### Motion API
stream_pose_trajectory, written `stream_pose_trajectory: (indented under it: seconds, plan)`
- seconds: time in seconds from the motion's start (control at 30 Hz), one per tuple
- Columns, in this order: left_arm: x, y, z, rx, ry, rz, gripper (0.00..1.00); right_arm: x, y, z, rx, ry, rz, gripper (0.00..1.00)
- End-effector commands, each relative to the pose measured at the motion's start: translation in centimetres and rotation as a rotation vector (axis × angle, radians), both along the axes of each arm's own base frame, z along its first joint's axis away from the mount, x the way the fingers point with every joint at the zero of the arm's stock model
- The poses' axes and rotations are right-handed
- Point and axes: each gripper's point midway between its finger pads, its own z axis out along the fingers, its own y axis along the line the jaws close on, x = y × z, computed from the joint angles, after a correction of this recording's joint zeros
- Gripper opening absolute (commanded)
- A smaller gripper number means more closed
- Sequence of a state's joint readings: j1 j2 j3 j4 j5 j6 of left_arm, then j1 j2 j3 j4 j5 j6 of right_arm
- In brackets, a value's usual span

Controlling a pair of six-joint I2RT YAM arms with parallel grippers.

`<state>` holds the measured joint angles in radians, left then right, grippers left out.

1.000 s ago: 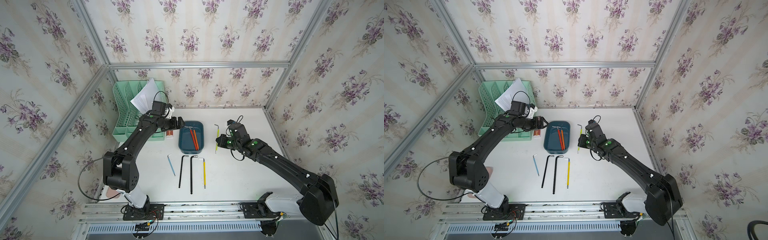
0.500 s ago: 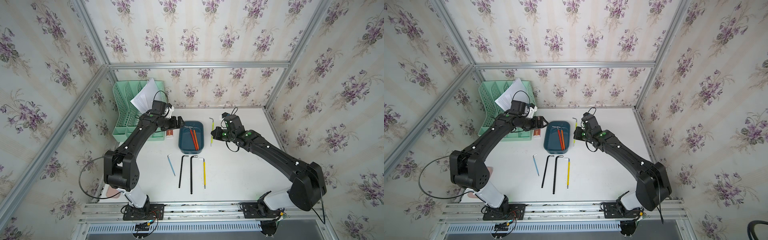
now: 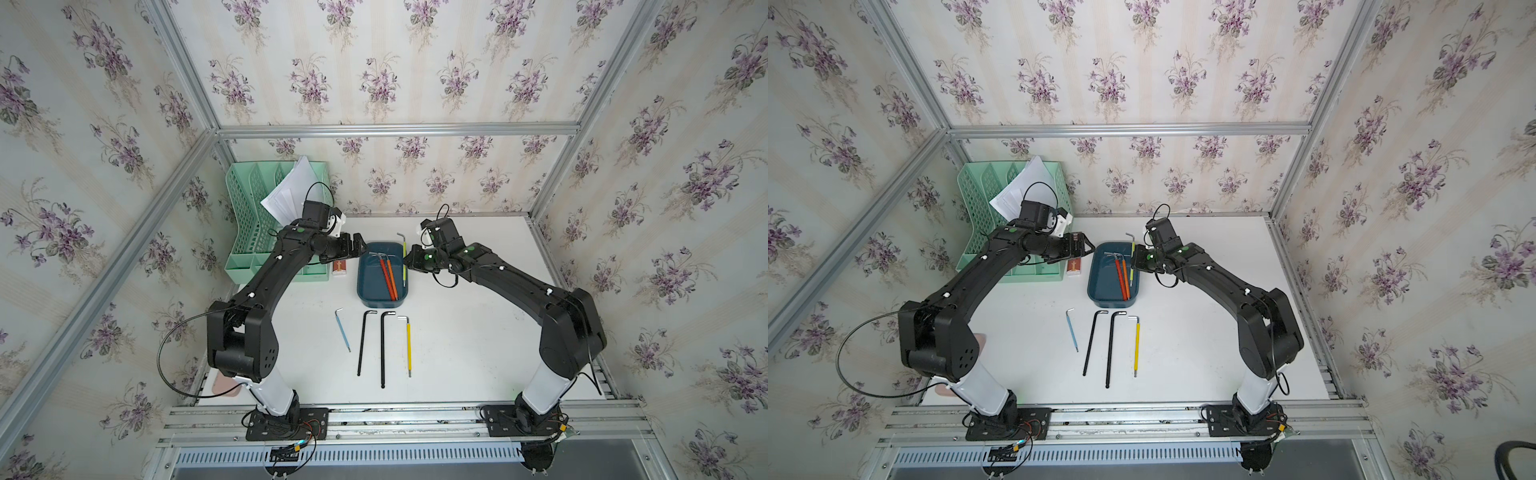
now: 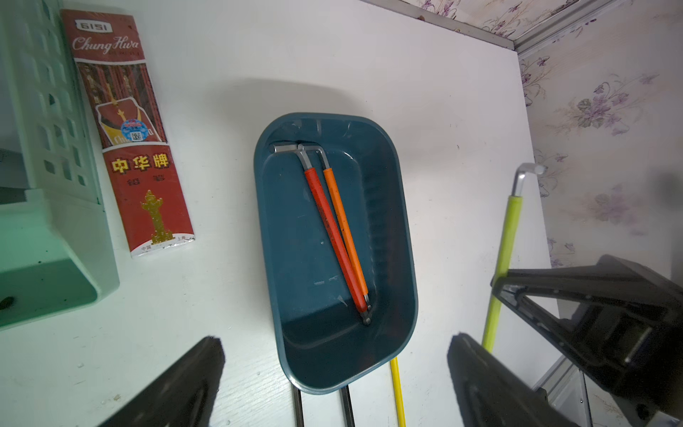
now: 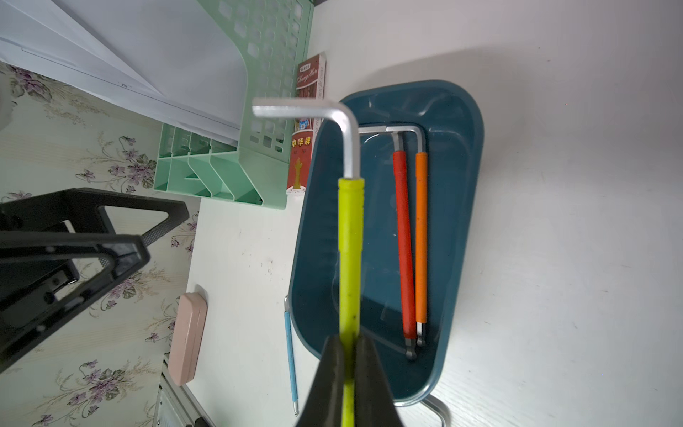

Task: Put the hex key on the desktop into the storage box
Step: Place the Allen key in the storage box.

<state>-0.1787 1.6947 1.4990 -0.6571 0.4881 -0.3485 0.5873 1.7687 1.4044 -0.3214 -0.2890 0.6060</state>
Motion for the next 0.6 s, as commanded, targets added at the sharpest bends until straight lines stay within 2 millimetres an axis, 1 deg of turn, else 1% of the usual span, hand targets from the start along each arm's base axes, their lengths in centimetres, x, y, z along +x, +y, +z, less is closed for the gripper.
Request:
stream_pose_trajectory:
  seconds: [0.0,0.1,0.3,0.47,0.57]
  plan:
    - [0.2,0.2,0.2,-0.036,0.009,0.002,0.99,0.1,0.6,-0.8,-0.007,0.030,0.019,0.00]
    - [0.4,0.6,0.1,-0.043,0.016,0.017,0.99,0.7,0.8,-1.7,-0.041,0.040,0.020,0.00]
    - [0.3,0.7,0.5,-0.039,-0.005,0.015,0.99,1.5,1.6,-3.8,-0.087,0.066,0.039,0.00]
    - [0.4,0.6,0.4,-0.041,-0.003,0.017,0.99,1.9,2.0,-5.4,-0.116,0.084,0.043,0.00]
    - [0.2,0.4,0.9,-0.051,-0.014,0.007,0.99,2.0,2.6,-5.9,-0.122,0.087,0.064,0.00]
